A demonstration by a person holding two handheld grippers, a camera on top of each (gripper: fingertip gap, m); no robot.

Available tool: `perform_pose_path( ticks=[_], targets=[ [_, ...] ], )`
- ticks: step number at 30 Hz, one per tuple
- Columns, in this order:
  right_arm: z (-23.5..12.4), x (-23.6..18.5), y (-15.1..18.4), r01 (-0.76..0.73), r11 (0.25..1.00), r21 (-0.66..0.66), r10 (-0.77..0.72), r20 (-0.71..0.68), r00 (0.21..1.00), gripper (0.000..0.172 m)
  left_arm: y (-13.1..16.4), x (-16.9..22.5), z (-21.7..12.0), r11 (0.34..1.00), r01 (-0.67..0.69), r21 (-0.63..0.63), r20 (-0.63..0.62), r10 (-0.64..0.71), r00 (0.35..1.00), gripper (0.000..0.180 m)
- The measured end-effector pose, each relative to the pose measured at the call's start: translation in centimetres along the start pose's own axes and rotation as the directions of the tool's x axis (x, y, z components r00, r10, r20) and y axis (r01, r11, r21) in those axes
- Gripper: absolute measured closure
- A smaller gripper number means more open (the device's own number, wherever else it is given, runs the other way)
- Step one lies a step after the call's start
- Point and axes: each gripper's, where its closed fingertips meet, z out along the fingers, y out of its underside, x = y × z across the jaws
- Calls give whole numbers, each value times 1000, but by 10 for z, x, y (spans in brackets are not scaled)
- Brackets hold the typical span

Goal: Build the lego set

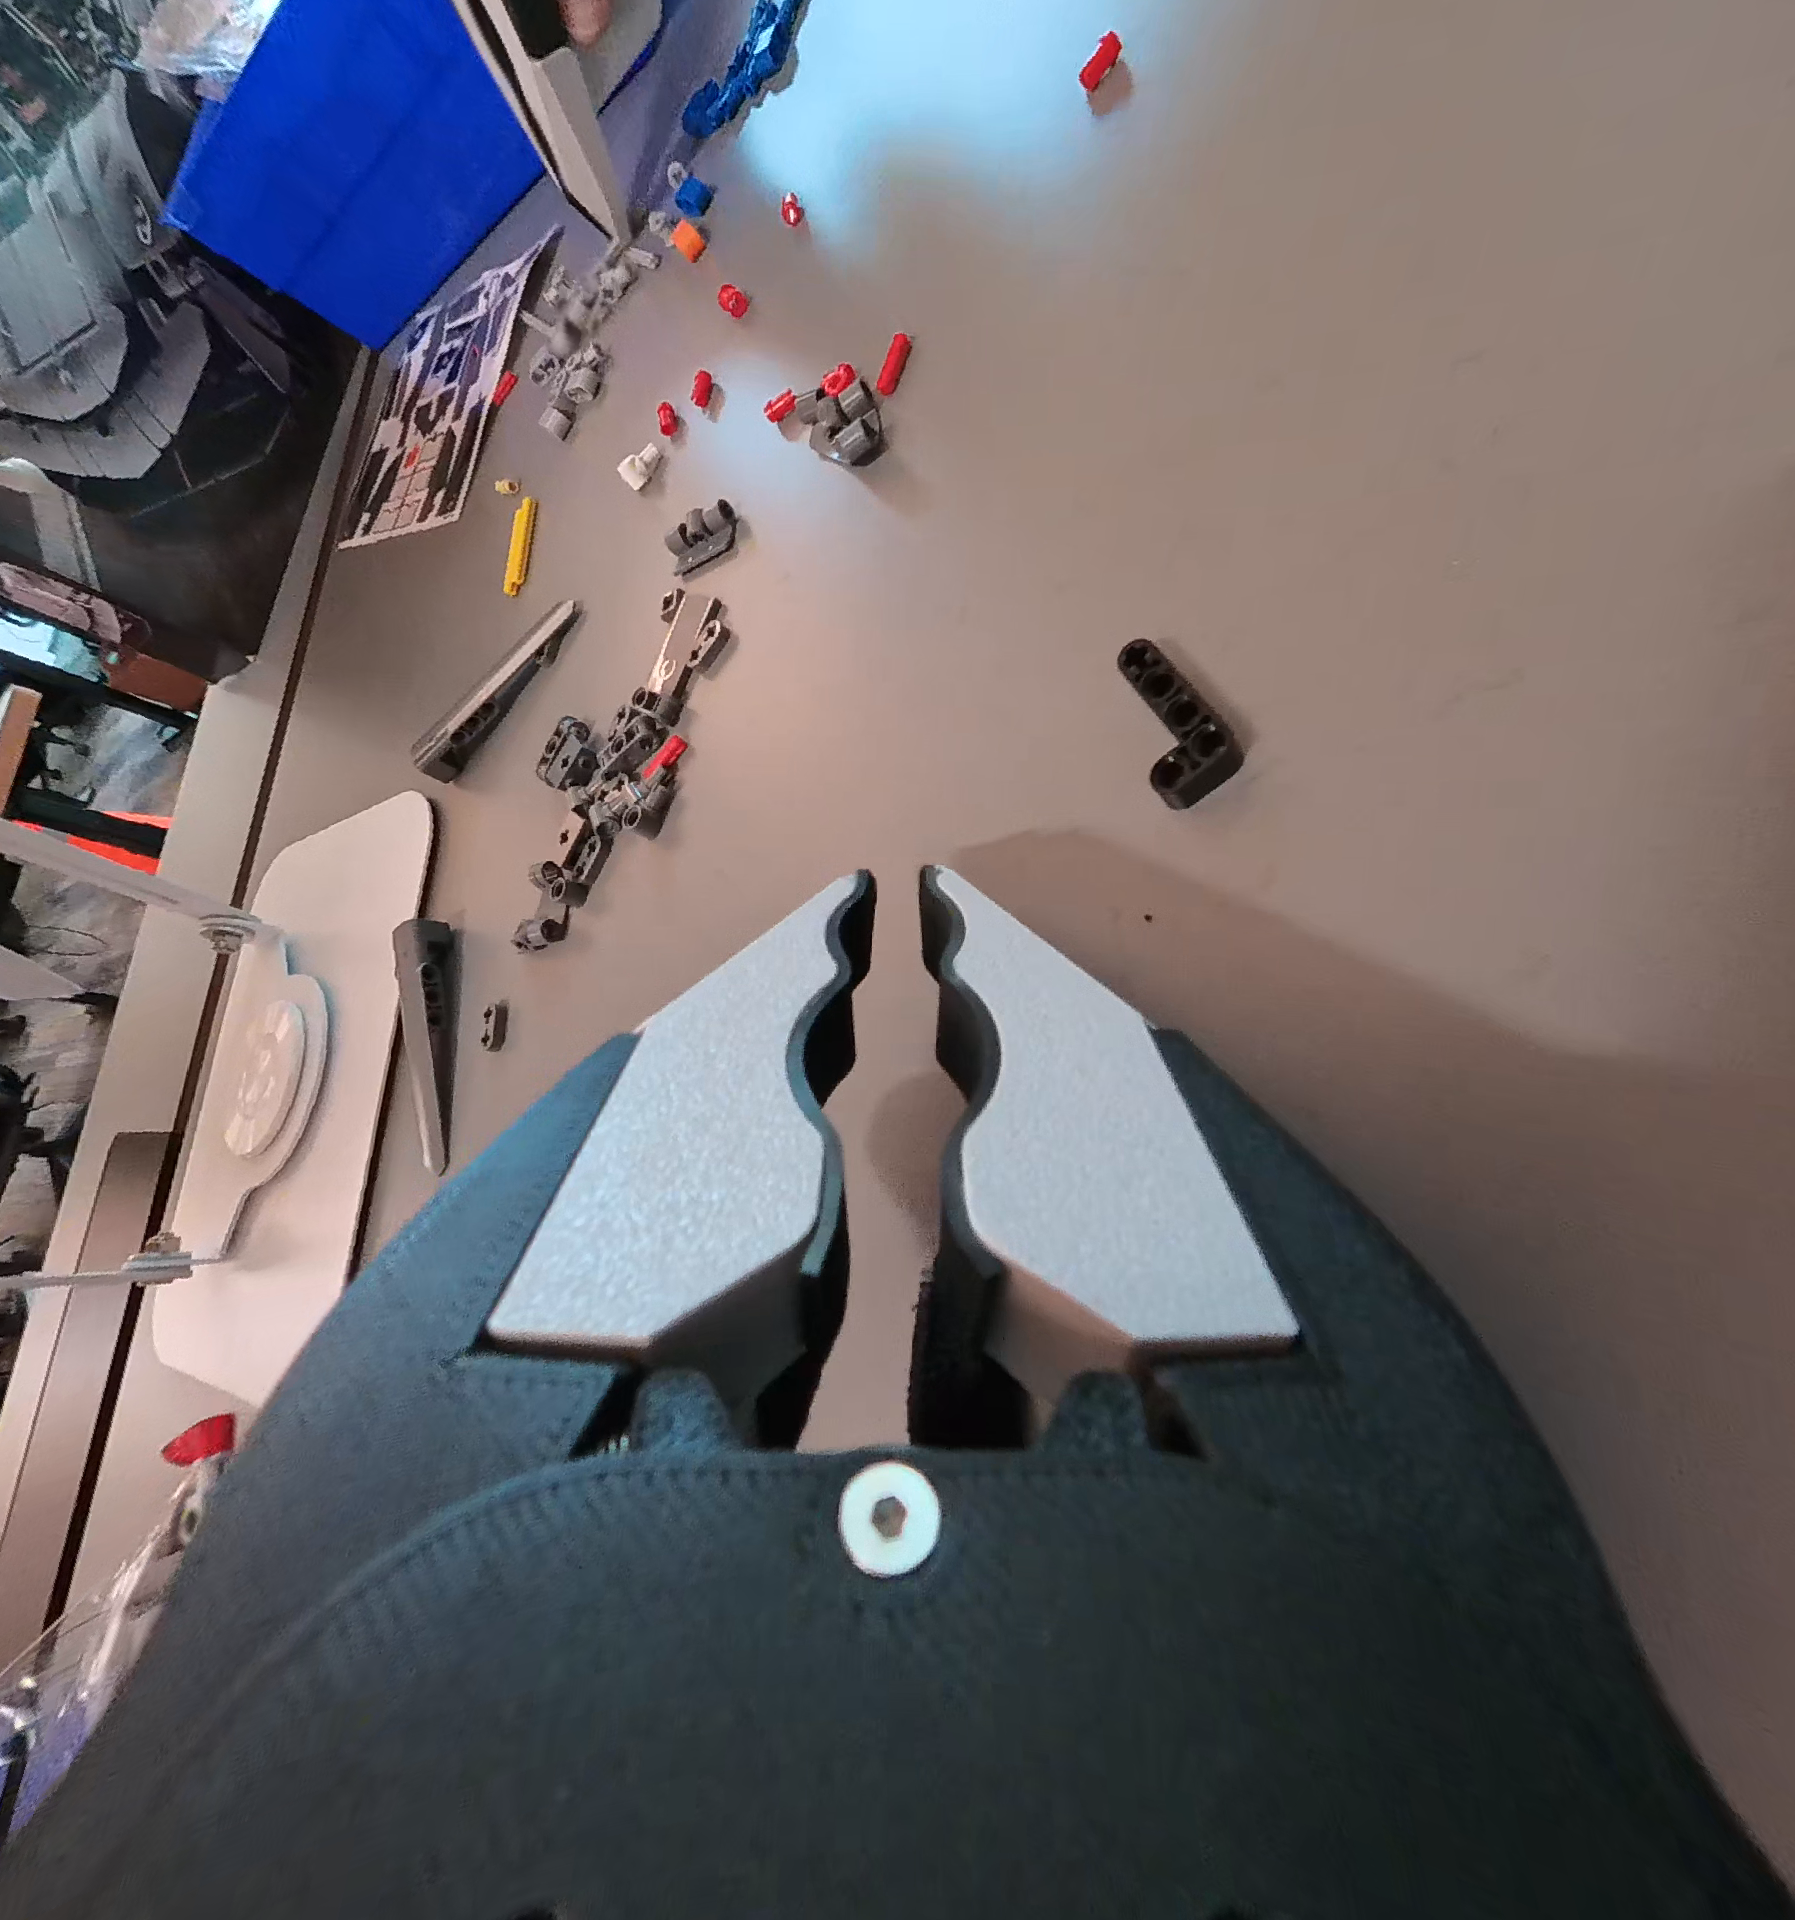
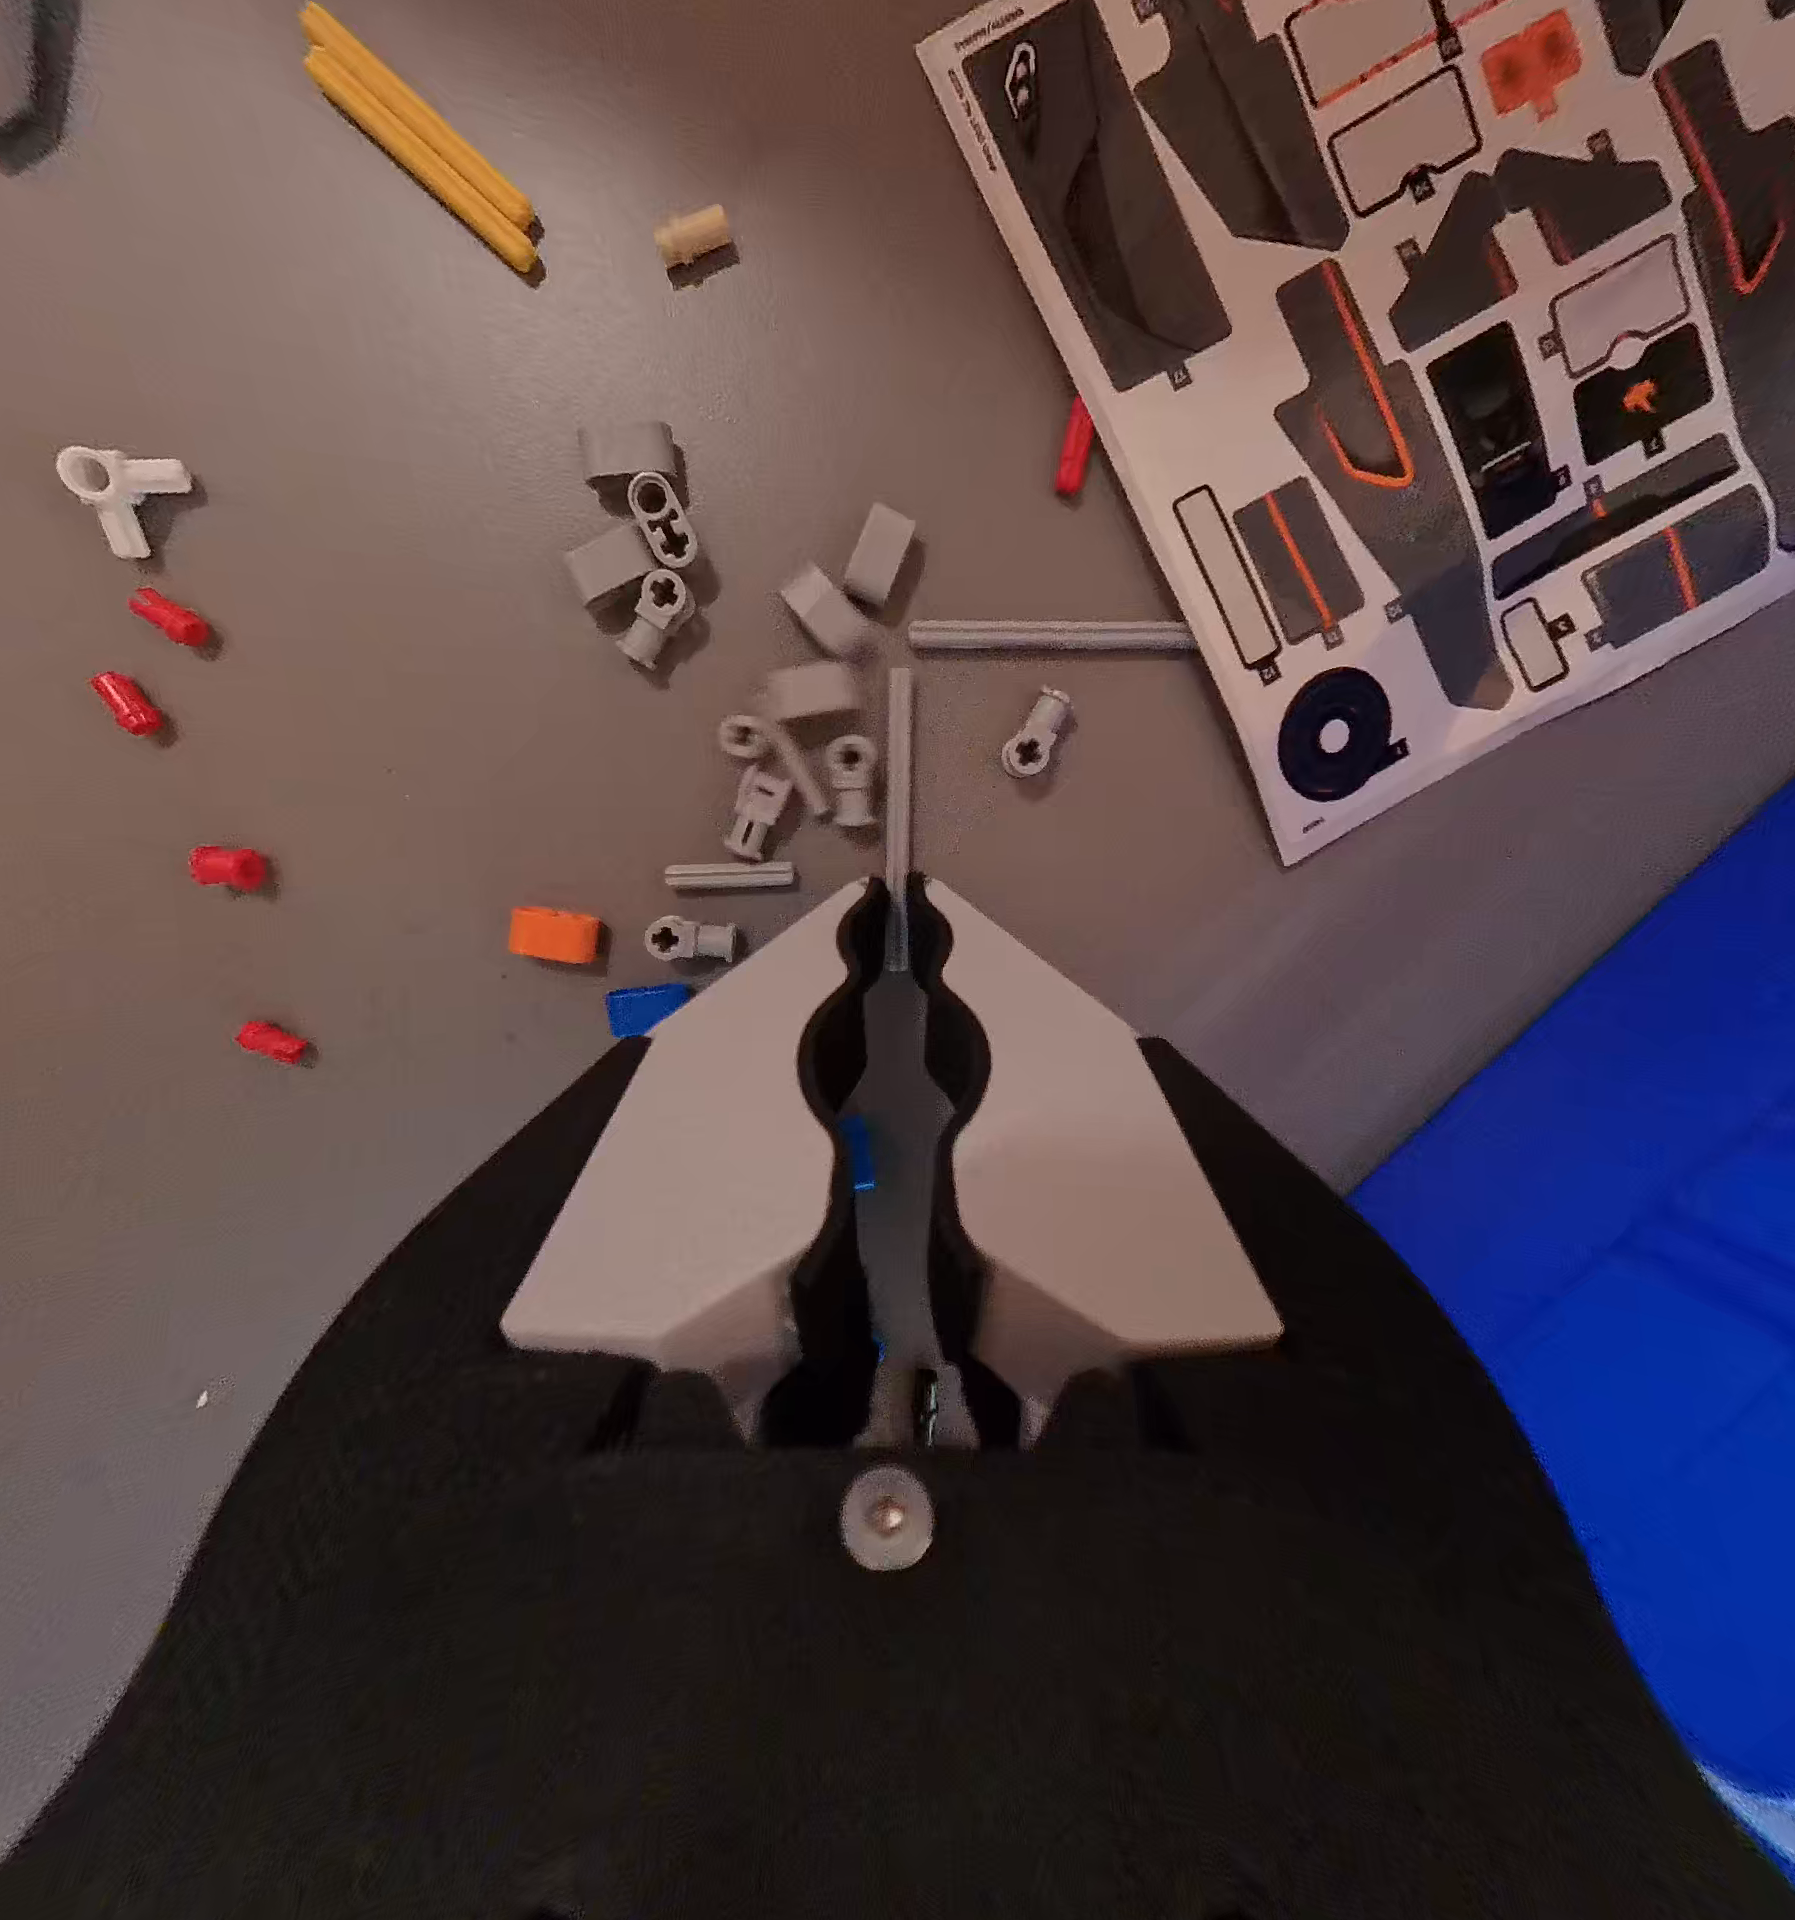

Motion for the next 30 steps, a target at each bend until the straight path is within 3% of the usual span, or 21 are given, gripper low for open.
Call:
perform_pose_path(
  ticks=[7, 16, 23, 30],
  targets=[
    [-9, 0, 8, 30, 998, 53, -29, -17, 999, 172, -3, -2, 3, 1000, 21, 17, 7, -22, 1000, 174],
    [-58, -30, 2, 90, 970, 226, -92, -4, 996, 172, -14, -19, 1, 999, -15, 28, 106, 12, 994, 171],
    [-83, -119, -35, 273, 915, 296, -305, 67, 950, 172, -29, -51, -12, 995, -80, 62, 279, 60, 958, 156],
    [-75, -232, -93, 509, 799, 319, -568, 123, 814, 172, -35, -64, -23, 983, -185, 16, 428, 160, 889, 143]
  ],
)
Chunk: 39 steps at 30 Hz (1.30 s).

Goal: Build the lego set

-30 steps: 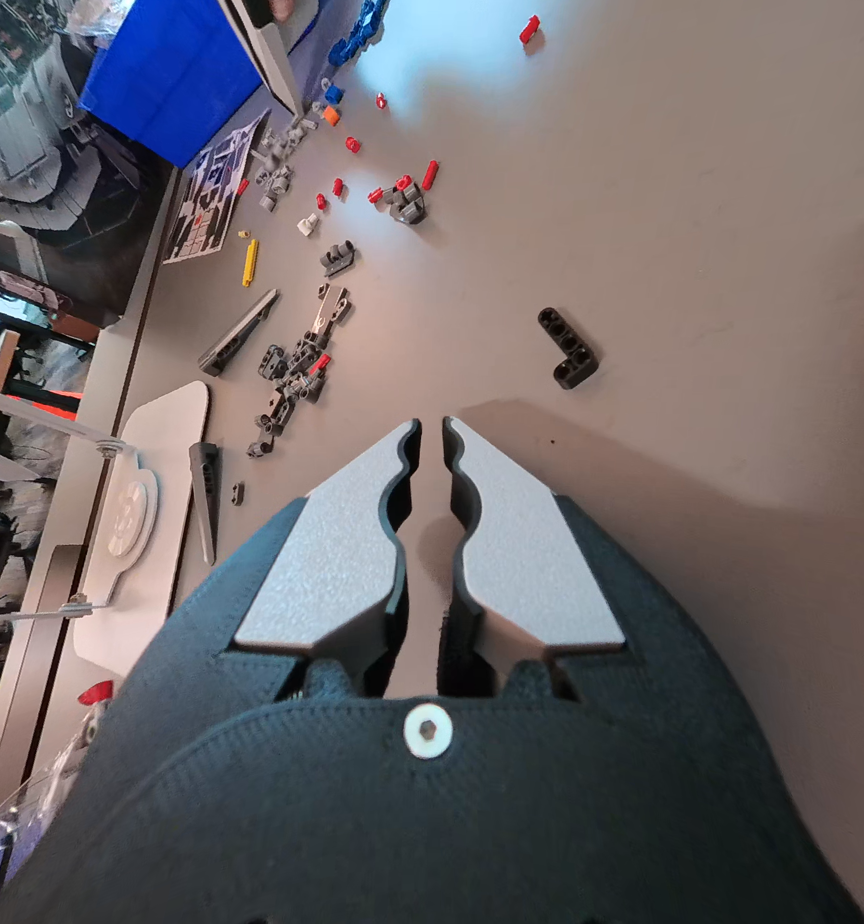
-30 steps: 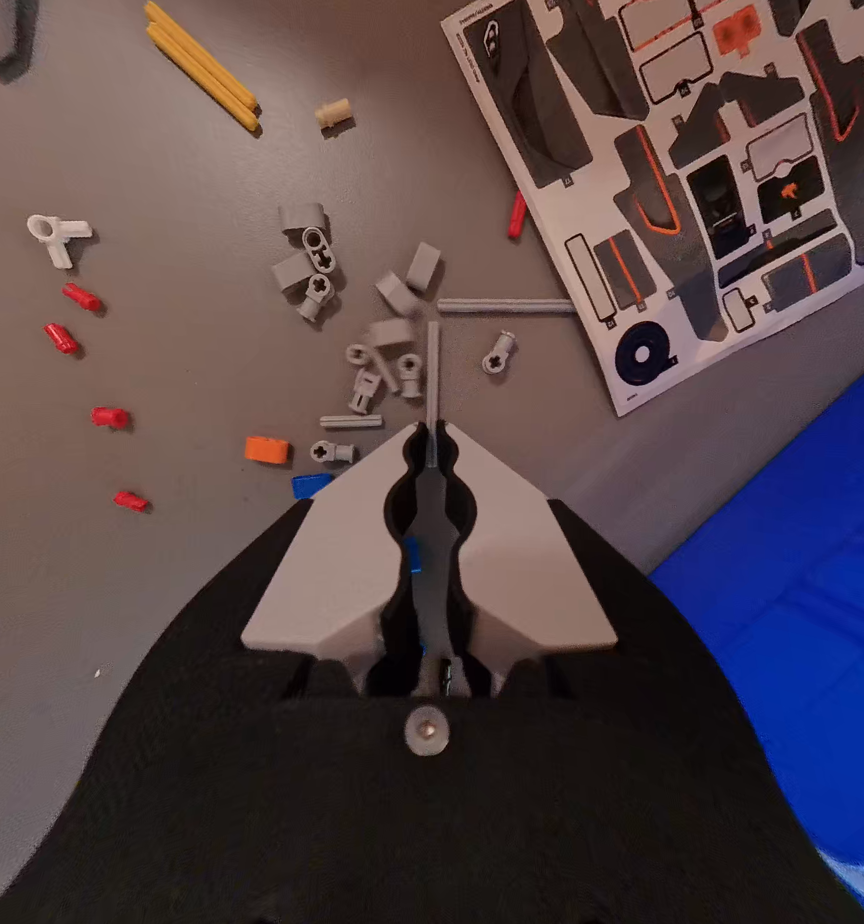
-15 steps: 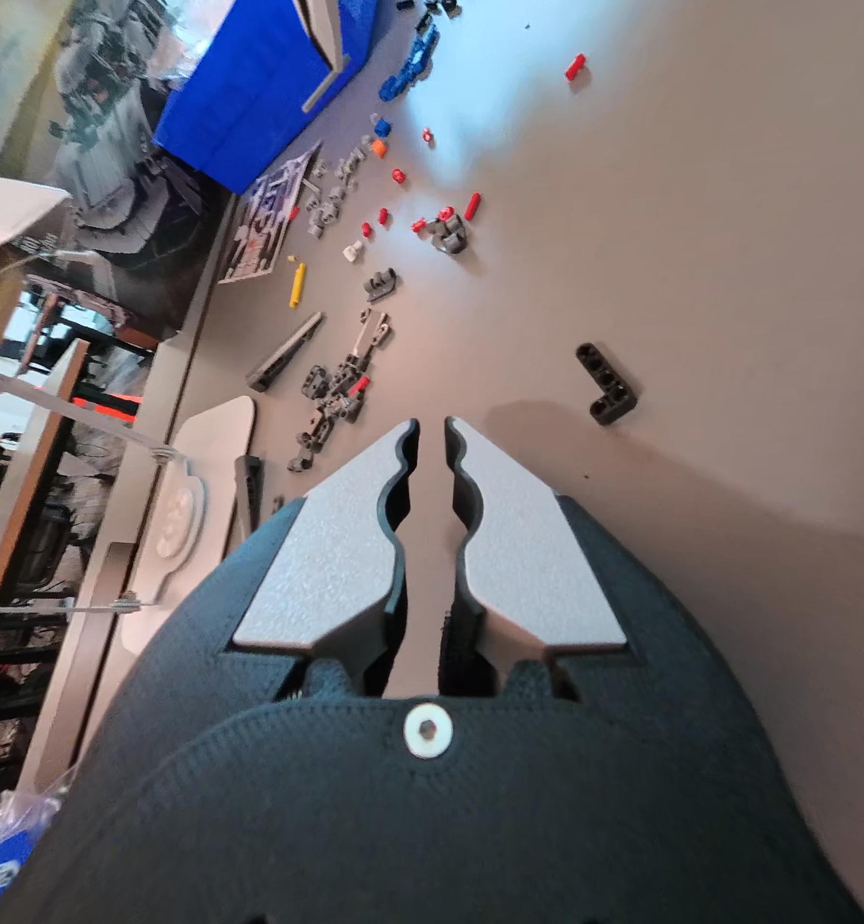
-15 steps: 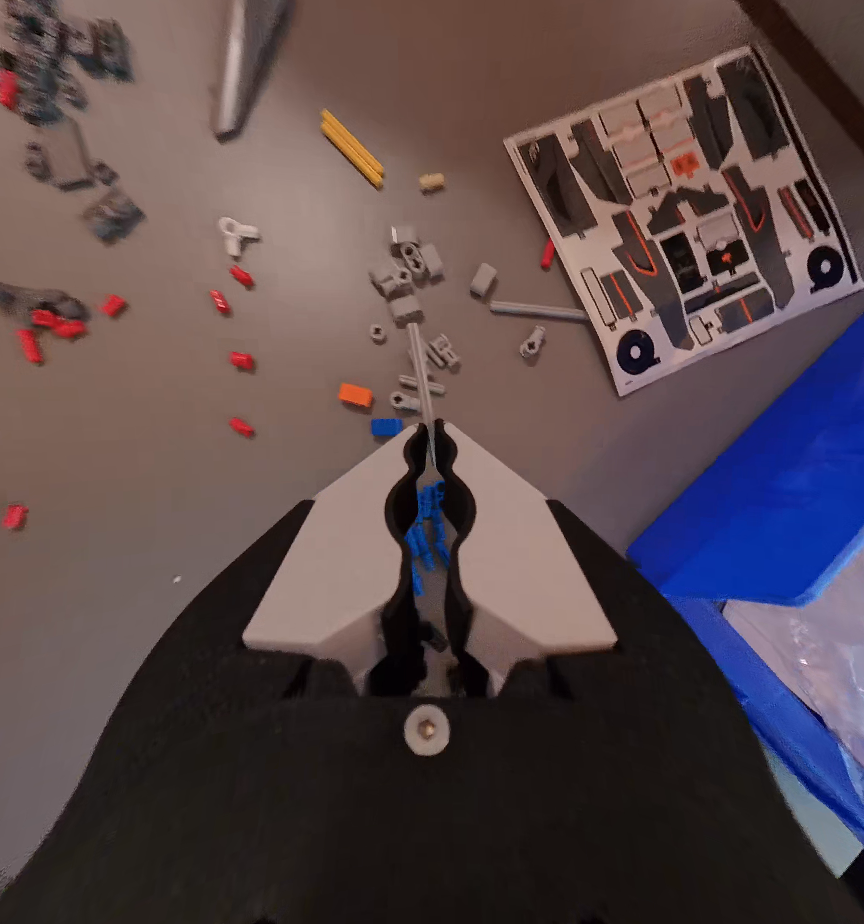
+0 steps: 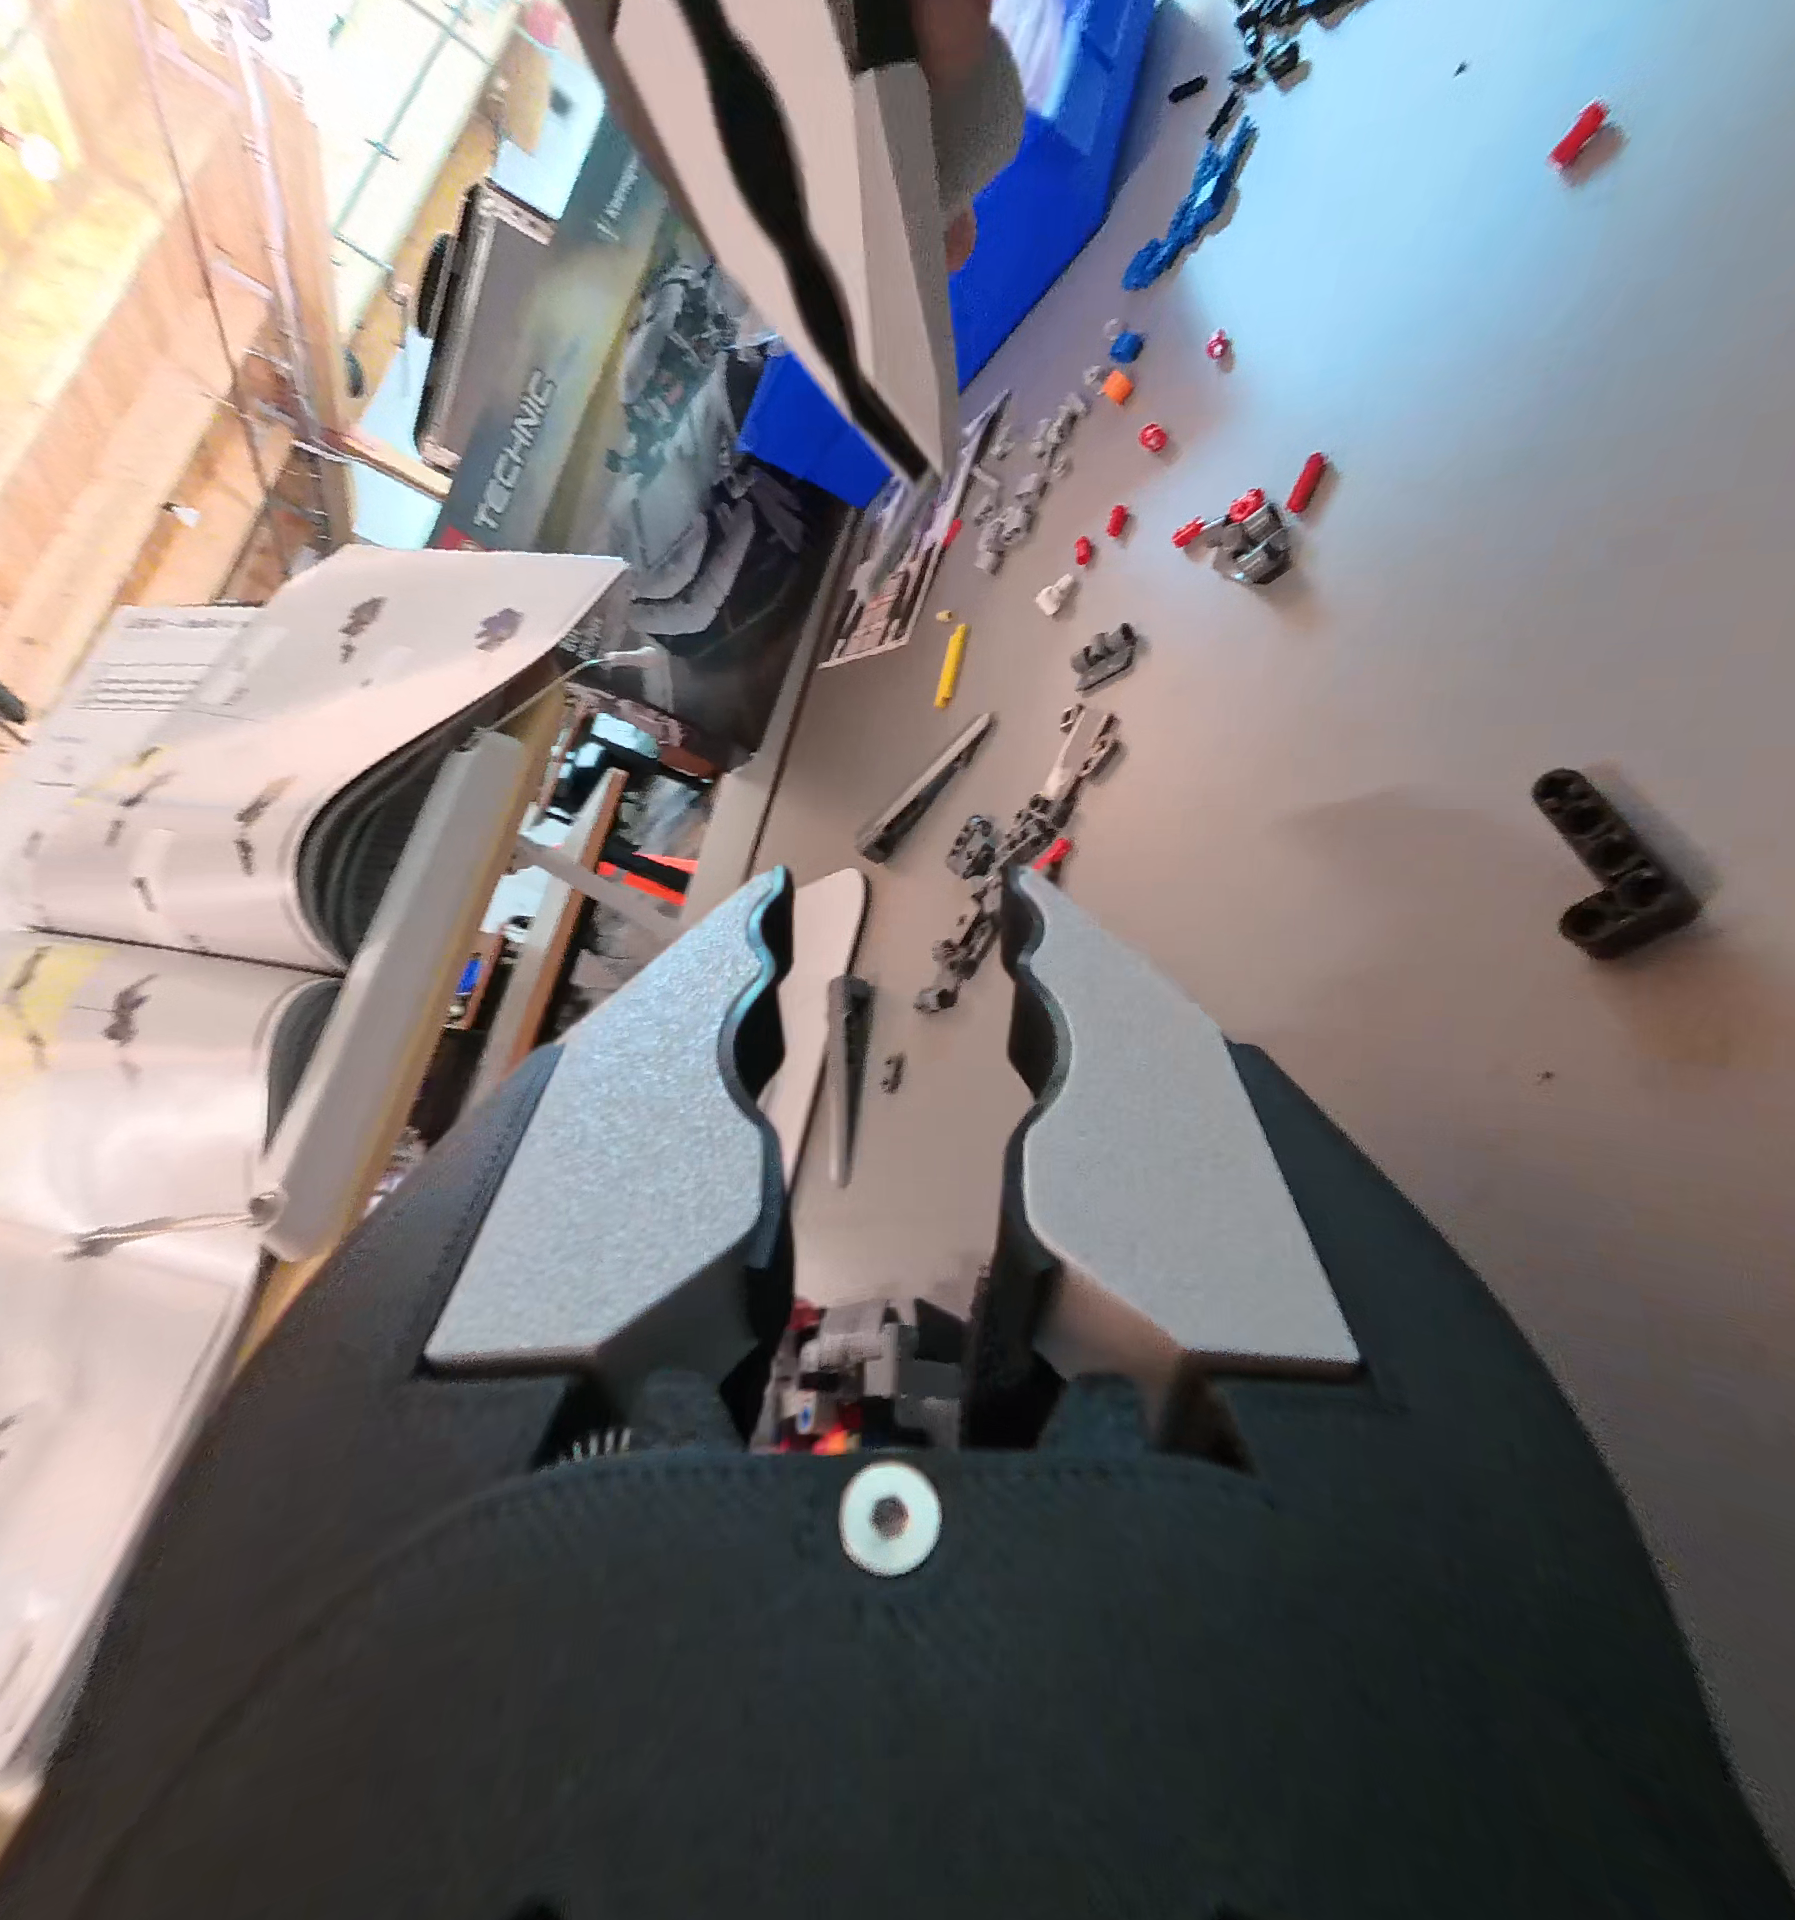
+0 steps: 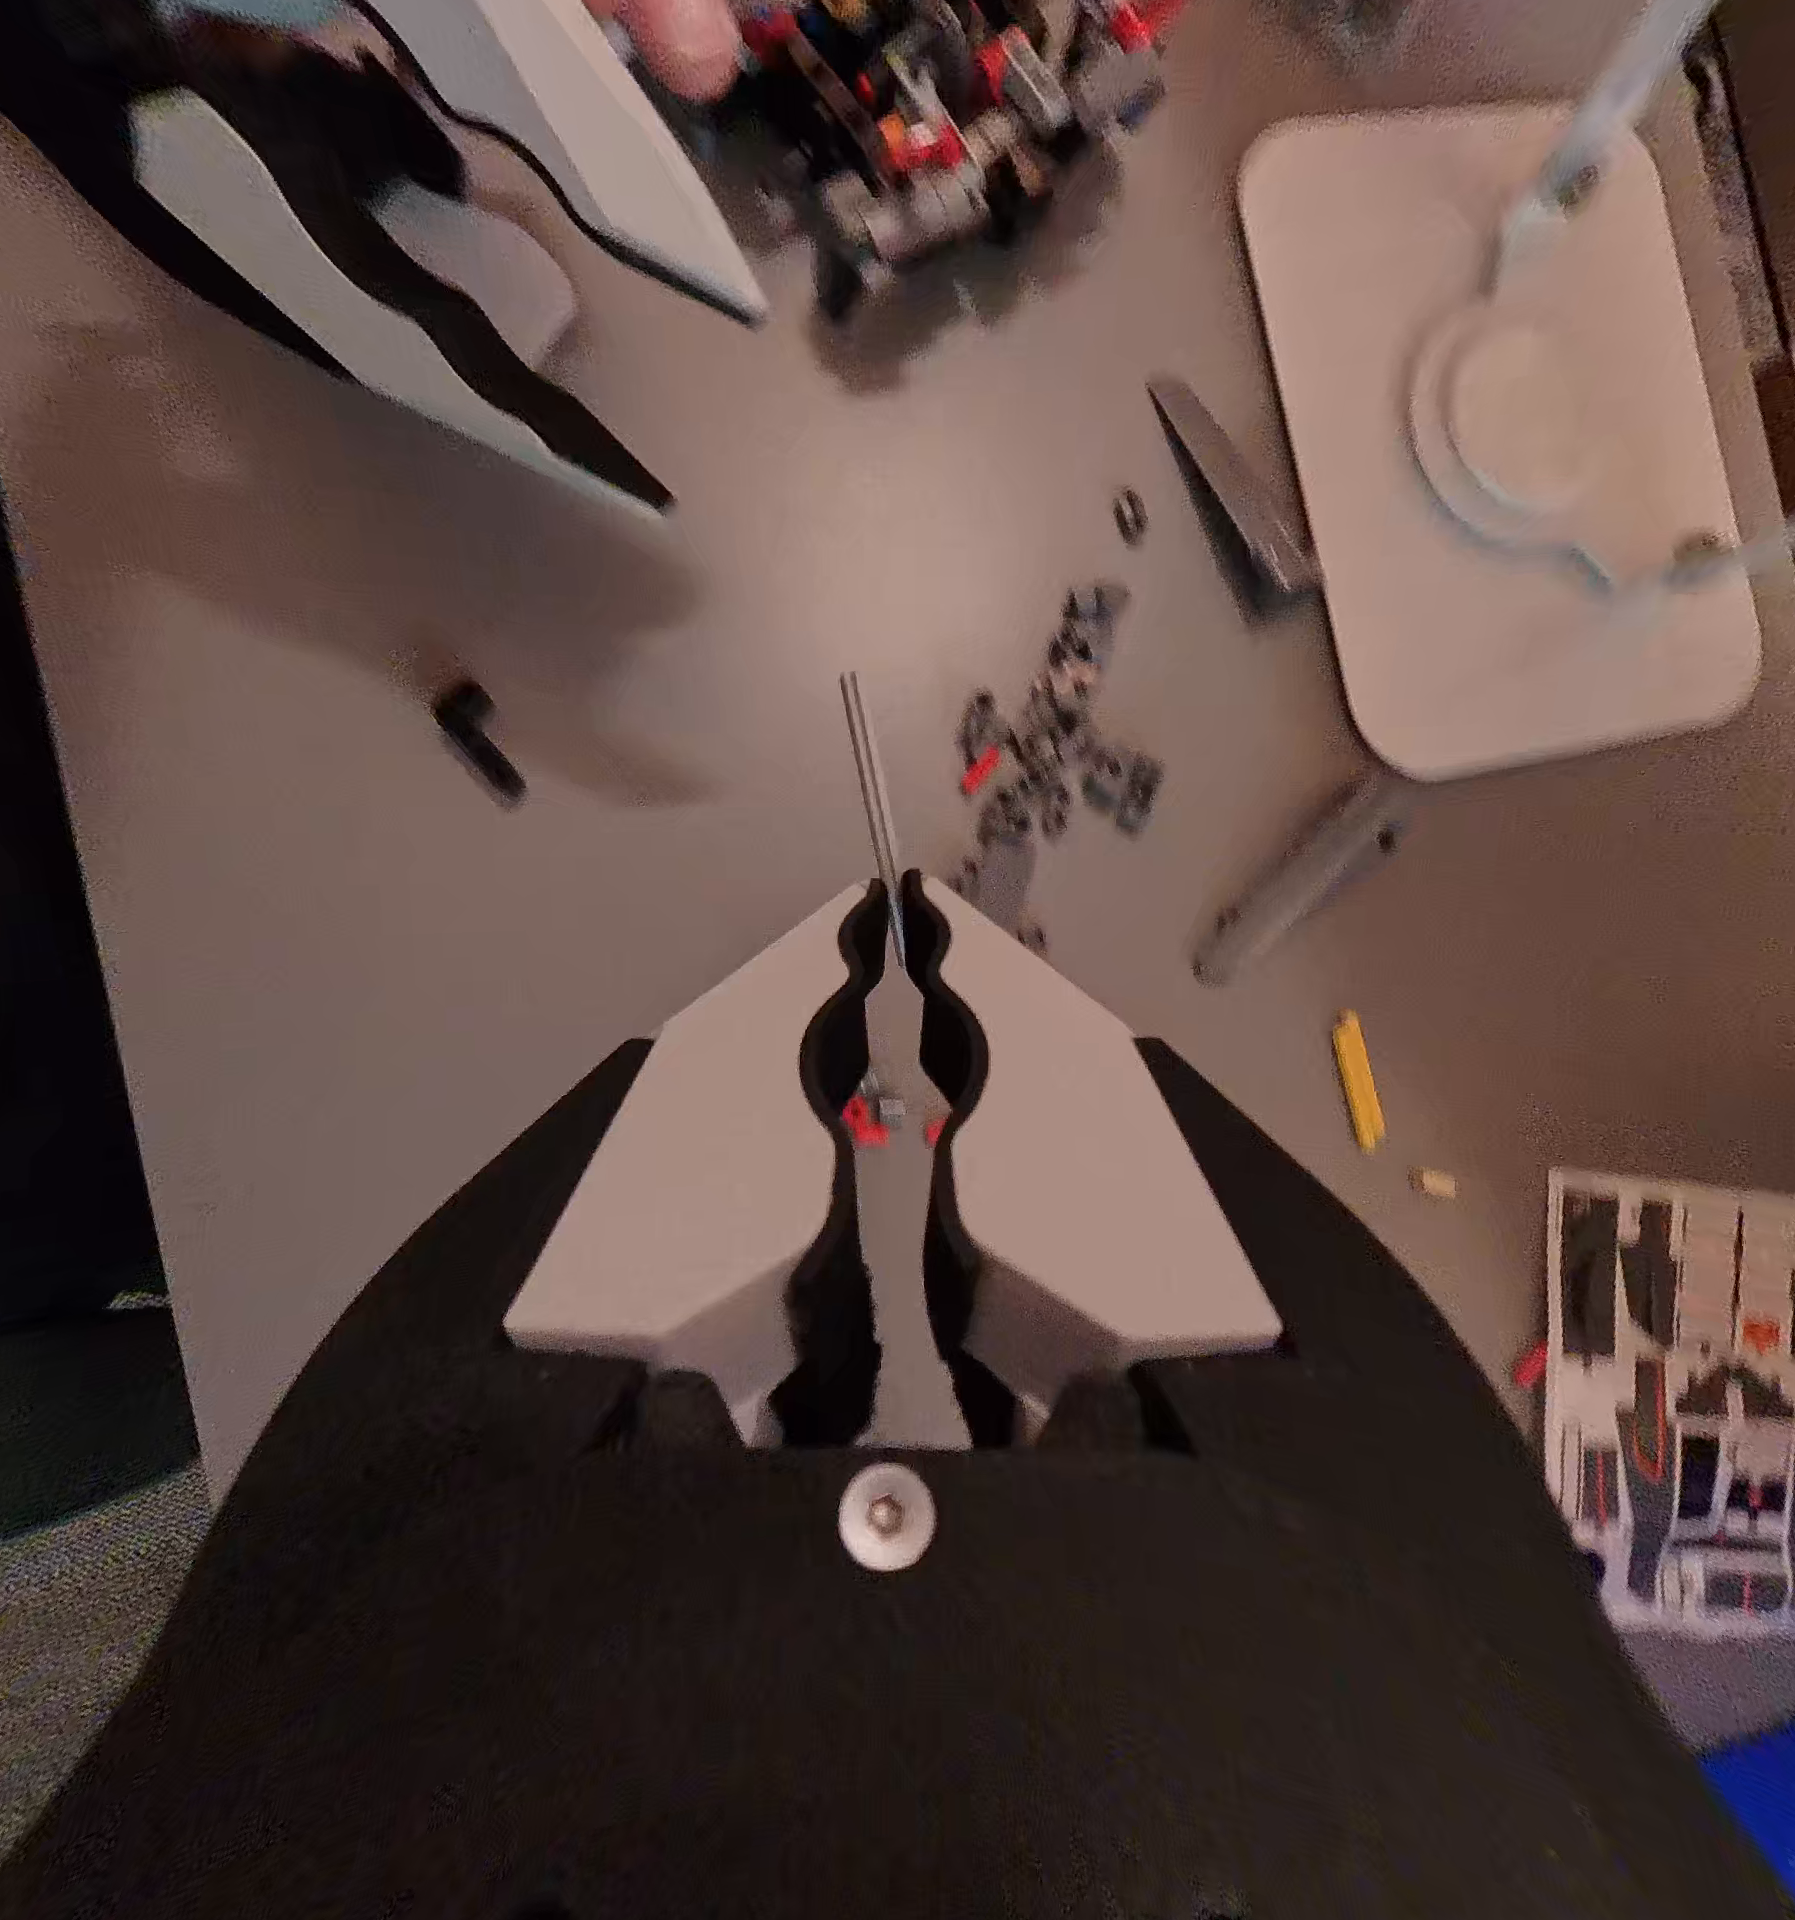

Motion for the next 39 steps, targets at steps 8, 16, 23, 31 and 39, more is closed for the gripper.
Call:
perform_pose_path(
  ticks=[8, 16, 23, 31, 39],
  targets=[
    [35, -24, -69, 95, 995, 11, -96, 130, 987, 172, 13, -22, -3, 998, -44, -50, 116, 49, 992, 133],
    [49, -22, -73, 89, 996, -28, -85, 130, 988, 172, 22, -19, -7, 996, -35, -85, 71, 41, 997, 141],
    [65, -16, -14, -4, 990, -139, 22, 131, 991, 172, 31, -8, -4, 993, 10, -116, 7, -10, 1000, 149],
    [95, -38, 10, -24, 984, -175, 58, 194, 979, 172, 33, 3, 1, 991, 23, -133, -37, -28, 999, 152],
    [108, -34, 5, -31, 988, -149, 36, 32, 999, 169, 40, 9, 0, 988, 53, -145, -63, -63, 996, 153]
  ],
)
